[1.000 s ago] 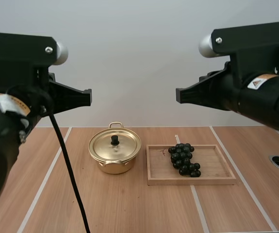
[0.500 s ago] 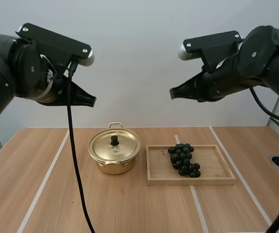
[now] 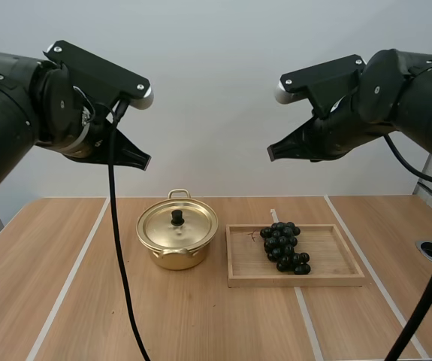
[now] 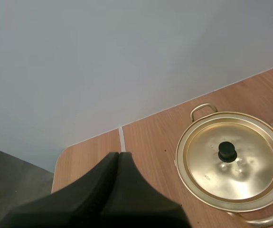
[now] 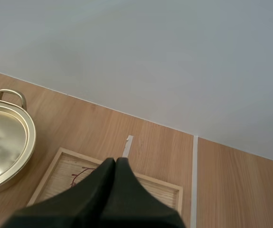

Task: Open the pot, put the grape inside, and close it

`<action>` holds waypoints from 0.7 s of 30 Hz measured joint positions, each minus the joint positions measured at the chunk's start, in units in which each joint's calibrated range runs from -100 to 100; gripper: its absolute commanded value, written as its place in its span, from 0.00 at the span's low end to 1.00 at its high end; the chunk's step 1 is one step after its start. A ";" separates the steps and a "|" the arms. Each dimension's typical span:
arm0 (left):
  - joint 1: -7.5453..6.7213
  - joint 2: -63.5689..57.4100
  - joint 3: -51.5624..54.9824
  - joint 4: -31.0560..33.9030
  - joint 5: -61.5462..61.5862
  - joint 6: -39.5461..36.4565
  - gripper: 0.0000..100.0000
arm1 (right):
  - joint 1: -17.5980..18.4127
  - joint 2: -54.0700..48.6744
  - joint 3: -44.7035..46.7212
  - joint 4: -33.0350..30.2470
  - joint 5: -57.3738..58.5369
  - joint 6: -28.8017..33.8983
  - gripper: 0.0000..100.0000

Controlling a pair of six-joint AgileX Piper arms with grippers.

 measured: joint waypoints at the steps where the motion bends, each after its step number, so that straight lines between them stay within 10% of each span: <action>1: 0.00 0.53 0.00 -1.65 -0.21 2.18 0.11 | 0.00 0.00 0.00 0.00 -0.13 0.00 0.00; 3: 0.02 1.74 0.00 -6.36 -0.62 7.74 0.28 | 0.00 0.00 0.00 0.03 -0.35 0.00 0.18; 7: 0.08 5.15 0.00 -19.09 -0.62 18.79 0.93 | 0.00 0.00 0.00 0.42 -0.35 -0.86 1.00; 21: -2.93 23.01 -2.38 -25.61 -1.39 25.53 1.00 | 0.00 0.00 0.00 0.50 2.59 -3.77 1.00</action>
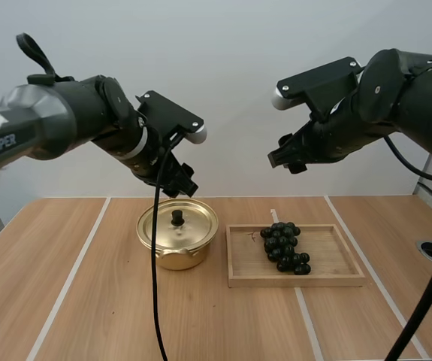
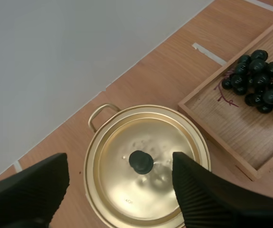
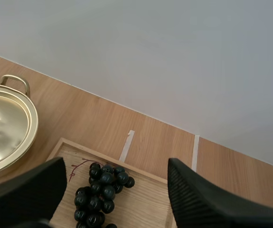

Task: Open the pot, put the grape inside, and close it

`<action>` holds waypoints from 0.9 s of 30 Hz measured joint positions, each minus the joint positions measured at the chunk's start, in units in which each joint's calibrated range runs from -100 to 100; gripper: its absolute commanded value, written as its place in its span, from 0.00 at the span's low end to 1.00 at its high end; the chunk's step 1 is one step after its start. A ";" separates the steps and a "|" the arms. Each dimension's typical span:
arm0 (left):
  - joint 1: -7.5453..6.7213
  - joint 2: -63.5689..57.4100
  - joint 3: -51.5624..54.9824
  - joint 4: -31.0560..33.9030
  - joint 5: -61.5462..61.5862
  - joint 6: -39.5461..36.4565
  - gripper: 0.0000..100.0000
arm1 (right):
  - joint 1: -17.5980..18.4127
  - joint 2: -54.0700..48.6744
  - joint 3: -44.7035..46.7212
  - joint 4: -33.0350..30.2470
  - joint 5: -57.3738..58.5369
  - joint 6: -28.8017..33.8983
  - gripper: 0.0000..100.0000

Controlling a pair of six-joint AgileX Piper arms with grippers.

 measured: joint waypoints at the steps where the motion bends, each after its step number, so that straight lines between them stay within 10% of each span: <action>1: -0.08 1.00 -0.32 -0.09 0.00 -0.20 1.00 | 0.00 0.00 0.00 0.00 0.18 0.00 1.00; 27: -0.24 24.71 -8.58 1.65 6.25 -6.43 1.00 | 0.00 0.00 0.00 0.00 1.10 0.00 1.00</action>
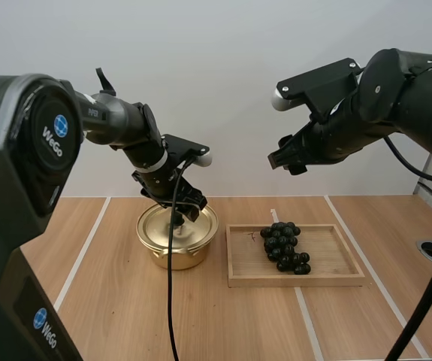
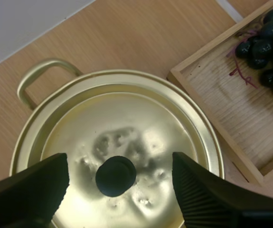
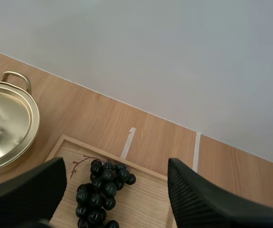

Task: Open the pot, put the grape inside, and close it

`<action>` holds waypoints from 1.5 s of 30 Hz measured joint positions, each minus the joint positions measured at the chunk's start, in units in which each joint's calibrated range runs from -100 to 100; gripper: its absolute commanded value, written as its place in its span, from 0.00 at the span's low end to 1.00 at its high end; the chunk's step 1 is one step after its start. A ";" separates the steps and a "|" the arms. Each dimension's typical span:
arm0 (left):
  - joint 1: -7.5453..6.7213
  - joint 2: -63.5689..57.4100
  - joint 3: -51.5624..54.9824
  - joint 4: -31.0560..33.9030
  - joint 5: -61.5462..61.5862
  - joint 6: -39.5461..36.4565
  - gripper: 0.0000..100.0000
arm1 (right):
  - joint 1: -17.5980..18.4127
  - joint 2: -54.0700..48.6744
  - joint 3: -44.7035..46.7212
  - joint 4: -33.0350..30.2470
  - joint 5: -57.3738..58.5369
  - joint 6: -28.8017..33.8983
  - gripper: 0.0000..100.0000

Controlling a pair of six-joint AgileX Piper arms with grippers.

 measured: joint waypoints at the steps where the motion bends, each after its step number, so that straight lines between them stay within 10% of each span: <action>1: 0.00 0.41 0.00 0.67 0.00 -0.38 1.00 | 0.00 0.00 0.00 0.00 0.18 0.00 1.00; 11: 0.00 1.73 -0.50 1.73 -0.17 -1.24 0.99 | 0.00 0.00 0.00 0.00 0.32 0.00 1.00; 21: 0.00 1.73 -0.50 1.87 -0.51 -1.33 0.00 | 0.00 0.00 0.00 0.00 0.32 0.00 1.00; 45: 0.00 -7.61 -6.82 2.00 2.36 -1.47 0.00 | 0.00 15.68 -0.15 -2.61 14.15 4.84 1.00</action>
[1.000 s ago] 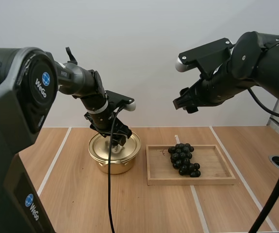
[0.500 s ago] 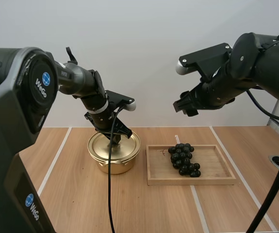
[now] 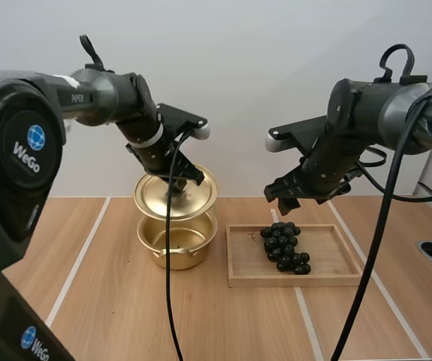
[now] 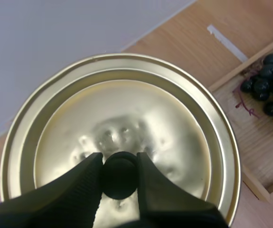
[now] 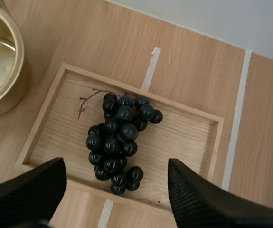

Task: Open the pot, put the grape inside, and close it

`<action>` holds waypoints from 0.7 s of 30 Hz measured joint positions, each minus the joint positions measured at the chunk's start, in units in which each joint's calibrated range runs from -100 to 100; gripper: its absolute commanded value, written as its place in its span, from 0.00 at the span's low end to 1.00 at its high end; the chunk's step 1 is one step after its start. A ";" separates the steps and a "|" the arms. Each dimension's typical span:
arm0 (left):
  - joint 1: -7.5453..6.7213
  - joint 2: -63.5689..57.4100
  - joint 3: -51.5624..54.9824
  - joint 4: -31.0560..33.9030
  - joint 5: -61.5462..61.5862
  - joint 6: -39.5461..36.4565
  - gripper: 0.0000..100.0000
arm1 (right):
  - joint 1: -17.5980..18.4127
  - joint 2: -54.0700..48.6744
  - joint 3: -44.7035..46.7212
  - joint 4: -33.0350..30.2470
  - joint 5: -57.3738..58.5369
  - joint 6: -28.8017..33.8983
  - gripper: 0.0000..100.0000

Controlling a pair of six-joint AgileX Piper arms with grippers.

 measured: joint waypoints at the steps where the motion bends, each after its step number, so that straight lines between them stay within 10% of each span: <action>1: 0.00 -1.02 -0.34 0.00 0.00 0.00 0.00 | 0.00 0.51 0.00 0.00 0.58 0.00 1.00; 21: 0.00 -21.23 -6.66 0.00 2.43 -0.54 0.00 | 0.00 11.99 0.00 0.39 -6.49 0.63 1.00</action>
